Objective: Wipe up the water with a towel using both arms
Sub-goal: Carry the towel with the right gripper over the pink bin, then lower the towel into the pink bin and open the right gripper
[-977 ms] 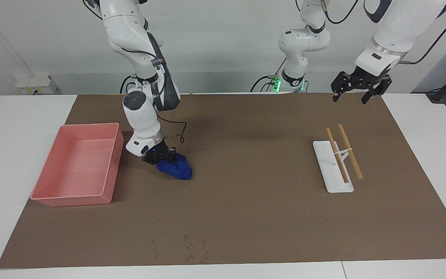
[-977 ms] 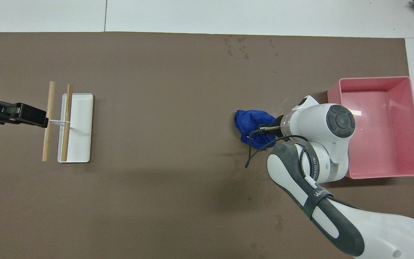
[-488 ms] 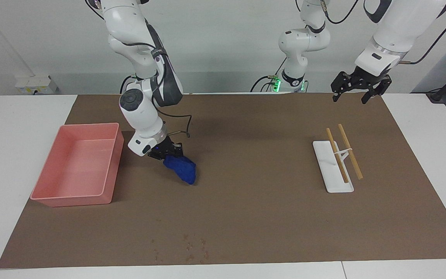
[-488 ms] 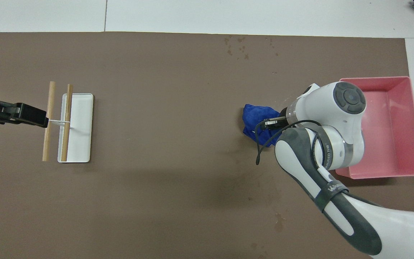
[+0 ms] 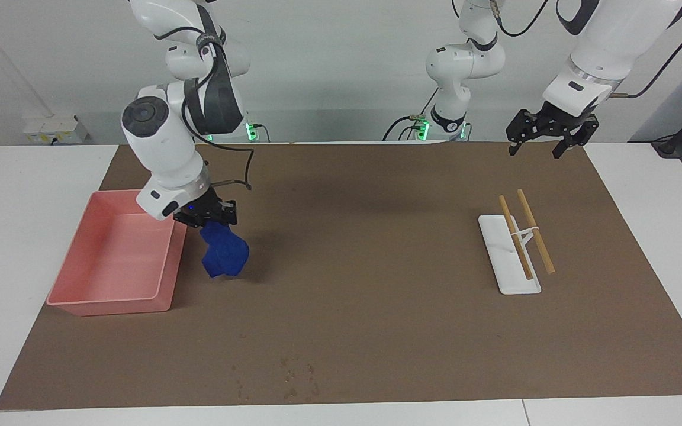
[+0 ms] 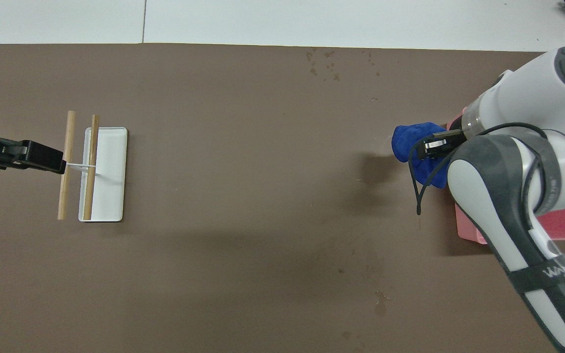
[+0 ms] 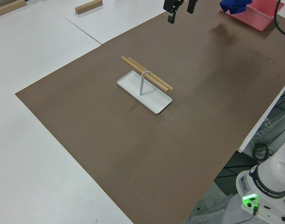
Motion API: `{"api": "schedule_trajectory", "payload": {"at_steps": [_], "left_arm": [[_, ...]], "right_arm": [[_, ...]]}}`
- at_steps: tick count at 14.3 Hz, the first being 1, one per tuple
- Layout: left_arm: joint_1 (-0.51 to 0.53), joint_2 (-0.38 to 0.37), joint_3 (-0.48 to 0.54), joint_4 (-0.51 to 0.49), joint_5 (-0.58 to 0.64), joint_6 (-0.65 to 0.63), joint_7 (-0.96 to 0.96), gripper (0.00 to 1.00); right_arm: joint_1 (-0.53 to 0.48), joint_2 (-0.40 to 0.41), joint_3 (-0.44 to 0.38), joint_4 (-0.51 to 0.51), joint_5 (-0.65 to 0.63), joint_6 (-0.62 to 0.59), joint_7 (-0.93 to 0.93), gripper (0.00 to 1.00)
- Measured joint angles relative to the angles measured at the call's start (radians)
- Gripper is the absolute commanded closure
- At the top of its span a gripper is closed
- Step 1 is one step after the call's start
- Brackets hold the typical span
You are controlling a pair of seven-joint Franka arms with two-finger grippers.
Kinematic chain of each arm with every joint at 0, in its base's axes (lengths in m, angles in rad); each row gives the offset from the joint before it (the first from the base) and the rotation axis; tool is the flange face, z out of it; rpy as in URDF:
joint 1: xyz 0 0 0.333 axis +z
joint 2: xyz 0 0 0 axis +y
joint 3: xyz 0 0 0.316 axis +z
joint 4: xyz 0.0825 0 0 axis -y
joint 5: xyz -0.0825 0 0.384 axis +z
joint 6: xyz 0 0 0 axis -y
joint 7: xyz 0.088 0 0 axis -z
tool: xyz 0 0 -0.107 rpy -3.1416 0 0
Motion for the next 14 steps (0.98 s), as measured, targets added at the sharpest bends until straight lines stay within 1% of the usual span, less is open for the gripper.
{"api": "schedule_trajectory", "payload": {"at_steps": [2, 4, 8, 10, 11, 14], "left_arm": [[0.0, 0.0, 0.0, 0.0, 0.0, 0.0, 0.0, 0.0], [0.0, 0.0, 0.0, 0.0, 0.0, 0.0, 0.0, 0.0], [0.0, 0.0, 0.0, 0.0, 0.0, 0.0, 0.0, 0.0], [0.0, 0.0, 0.0, 0.0, 0.0, 0.0, 0.0, 0.0], [0.0, 0.0, 0.0, 0.0, 0.0, 0.0, 0.0, 0.0], [0.0, 0.0, 0.0, 0.0, 0.0, 0.0, 0.0, 0.0]], "right_arm": [[-0.042, -0.054, -0.001, 0.011, -0.02, -0.071, -0.079, 1.0], [-0.109, -0.089, -0.002, 0.032, -0.057, -0.123, -0.21, 1.0], [-0.215, -0.097, -0.003, 0.052, -0.161, -0.135, -0.469, 1.0], [-0.258, -0.096, -0.003, 0.038, -0.171, -0.09, -0.547, 1.0], [-0.279, -0.097, -0.003, 0.011, -0.171, -0.043, -0.573, 1.0], [-0.328, -0.102, -0.003, -0.159, -0.172, 0.166, -0.6, 1.0]]}}
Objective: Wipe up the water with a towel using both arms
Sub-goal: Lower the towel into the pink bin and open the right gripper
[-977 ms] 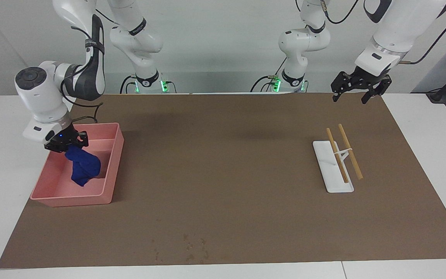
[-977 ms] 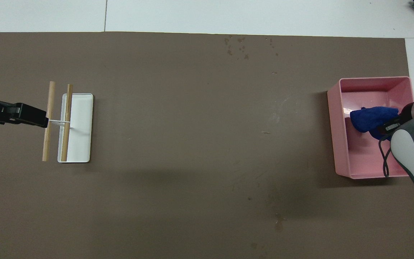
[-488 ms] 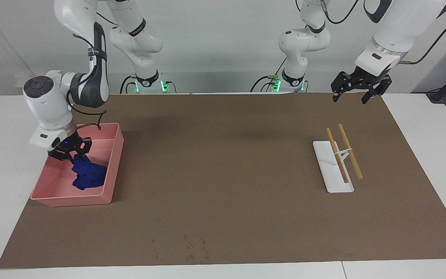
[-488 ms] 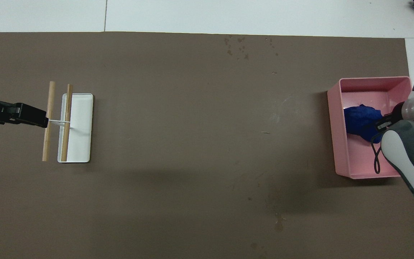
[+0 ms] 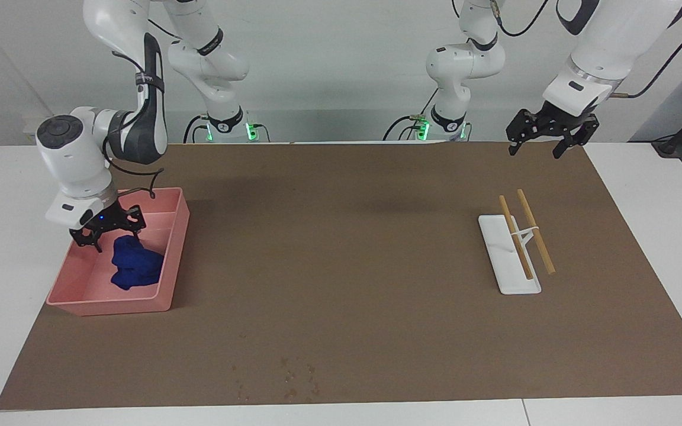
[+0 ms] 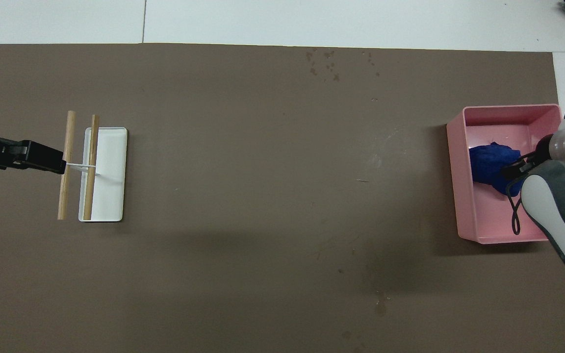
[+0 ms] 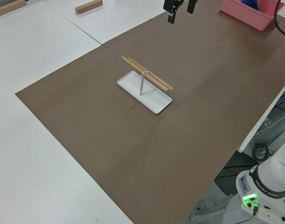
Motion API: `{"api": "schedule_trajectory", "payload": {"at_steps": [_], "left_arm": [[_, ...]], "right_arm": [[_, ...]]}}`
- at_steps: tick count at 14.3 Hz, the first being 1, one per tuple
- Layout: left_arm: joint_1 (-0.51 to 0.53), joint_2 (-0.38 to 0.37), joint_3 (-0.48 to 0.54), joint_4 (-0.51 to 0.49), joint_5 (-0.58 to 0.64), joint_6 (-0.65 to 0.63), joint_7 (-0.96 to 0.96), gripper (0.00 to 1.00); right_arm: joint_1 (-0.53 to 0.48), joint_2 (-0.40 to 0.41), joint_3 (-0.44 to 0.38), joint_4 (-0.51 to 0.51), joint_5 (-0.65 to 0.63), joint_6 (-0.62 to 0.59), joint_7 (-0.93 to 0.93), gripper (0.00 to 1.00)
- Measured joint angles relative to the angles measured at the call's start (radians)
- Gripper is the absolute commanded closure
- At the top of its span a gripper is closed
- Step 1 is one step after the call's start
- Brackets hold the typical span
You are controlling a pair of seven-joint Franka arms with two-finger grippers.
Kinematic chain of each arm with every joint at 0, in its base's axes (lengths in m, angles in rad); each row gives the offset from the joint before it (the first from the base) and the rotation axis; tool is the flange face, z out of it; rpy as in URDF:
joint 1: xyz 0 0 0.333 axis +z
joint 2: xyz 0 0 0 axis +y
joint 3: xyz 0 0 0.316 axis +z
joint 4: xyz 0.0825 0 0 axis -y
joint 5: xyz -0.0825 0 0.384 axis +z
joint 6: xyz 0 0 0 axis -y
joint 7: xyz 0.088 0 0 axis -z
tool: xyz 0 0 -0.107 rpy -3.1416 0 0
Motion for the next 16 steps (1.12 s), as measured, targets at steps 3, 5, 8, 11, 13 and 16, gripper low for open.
{"api": "schedule_trajectory", "payload": {"at_steps": [3, 5, 8, 11, 13, 16], "left_arm": [[0.0, 0.0, 0.0, 0.0, 0.0, 0.0, 0.0, 0.0], [0.0, 0.0, 0.0, 0.0, 0.0, 0.0, 0.0, 0.0], [0.0, 0.0, 0.0, 0.0, 0.0, 0.0, 0.0, 0.0], [0.0, 0.0, 0.0, 0.0, 0.0, 0.0, 0.0, 0.0], [0.0, 0.0, 0.0, 0.0, 0.0, 0.0, 0.0, 0.0], [0.0, 0.0, 0.0, 0.0, 0.0, 0.0, 0.0, 0.0]], "right_arm": [[0.028, -0.041, 0.01, 0.031, 0.053, -0.072, 0.066, 0.0], [0.062, -0.067, 0.012, 0.045, 0.069, -0.11, 0.133, 0.0], [0.107, -0.094, 0.014, 0.117, 0.127, -0.228, 0.249, 0.0], [0.122, -0.116, 0.015, 0.233, 0.142, -0.394, 0.267, 0.0], [0.123, -0.142, 0.015, 0.287, 0.143, -0.493, 0.267, 0.0], [0.134, -0.193, 0.015, 0.305, 0.143, -0.574, 0.27, 0.0]]}}
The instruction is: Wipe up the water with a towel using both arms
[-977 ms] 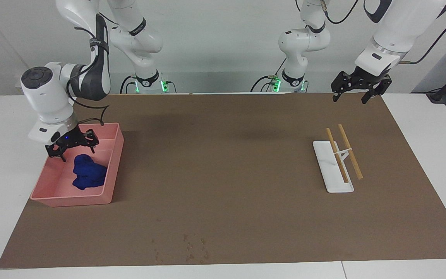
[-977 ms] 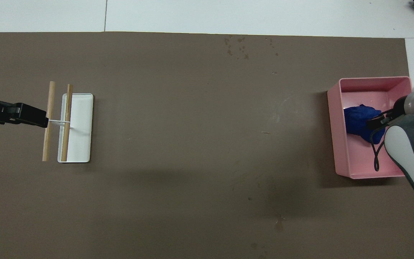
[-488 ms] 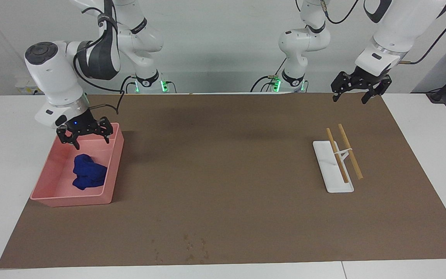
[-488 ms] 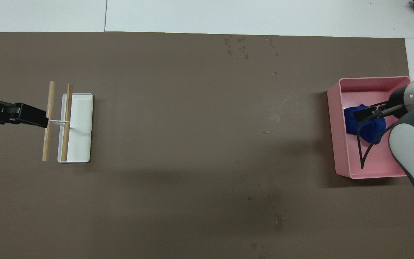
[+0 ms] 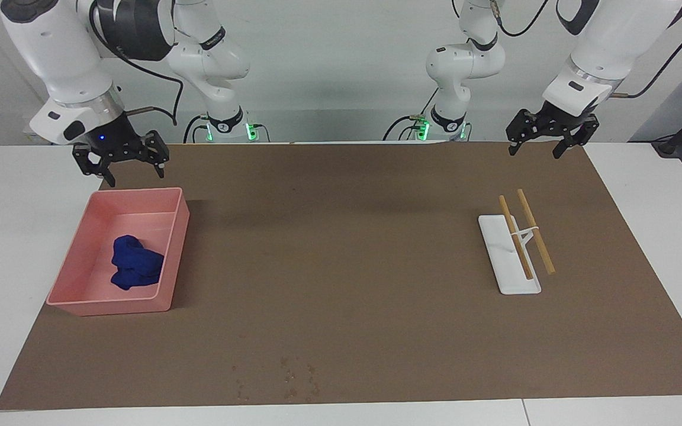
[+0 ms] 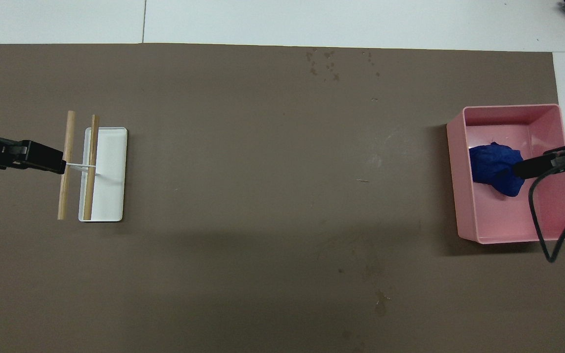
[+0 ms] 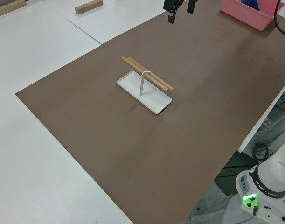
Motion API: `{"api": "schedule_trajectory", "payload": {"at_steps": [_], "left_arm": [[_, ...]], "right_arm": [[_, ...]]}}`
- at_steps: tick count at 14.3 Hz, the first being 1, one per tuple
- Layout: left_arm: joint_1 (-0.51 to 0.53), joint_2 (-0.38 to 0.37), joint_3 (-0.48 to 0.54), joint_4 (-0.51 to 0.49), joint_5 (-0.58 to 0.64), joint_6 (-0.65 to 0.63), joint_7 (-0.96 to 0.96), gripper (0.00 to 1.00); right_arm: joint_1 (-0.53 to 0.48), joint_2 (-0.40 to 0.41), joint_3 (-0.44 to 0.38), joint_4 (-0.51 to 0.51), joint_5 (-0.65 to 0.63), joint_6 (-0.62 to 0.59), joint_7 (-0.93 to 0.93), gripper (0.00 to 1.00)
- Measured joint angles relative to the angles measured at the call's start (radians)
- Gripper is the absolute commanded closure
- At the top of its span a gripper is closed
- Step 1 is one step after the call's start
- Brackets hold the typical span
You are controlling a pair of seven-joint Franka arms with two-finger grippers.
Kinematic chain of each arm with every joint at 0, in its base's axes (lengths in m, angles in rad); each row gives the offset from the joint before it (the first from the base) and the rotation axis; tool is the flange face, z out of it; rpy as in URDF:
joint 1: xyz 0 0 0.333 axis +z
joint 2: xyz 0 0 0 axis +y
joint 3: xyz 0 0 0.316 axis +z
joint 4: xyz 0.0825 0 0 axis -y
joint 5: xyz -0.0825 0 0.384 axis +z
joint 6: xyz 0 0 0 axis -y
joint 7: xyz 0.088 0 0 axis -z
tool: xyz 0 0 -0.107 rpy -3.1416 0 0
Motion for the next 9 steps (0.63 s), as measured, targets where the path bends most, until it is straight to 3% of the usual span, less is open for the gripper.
{"api": "schedule_trajectory", "payload": {"at_steps": [6, 9], "left_arm": [[0.0, 0.0, 0.0, 0.0, 0.0, 0.0, 0.0, 0.0], [0.0, 0.0, 0.0, 0.0, 0.0, 0.0, 0.0, 0.0]], "right_arm": [[0.014, -0.048, -0.001, -0.001, 0.0, -0.021, 0.04, 0.0], [0.084, -0.048, -0.039, -0.001, 0.0, -0.023, 0.066, 0.0]]}}
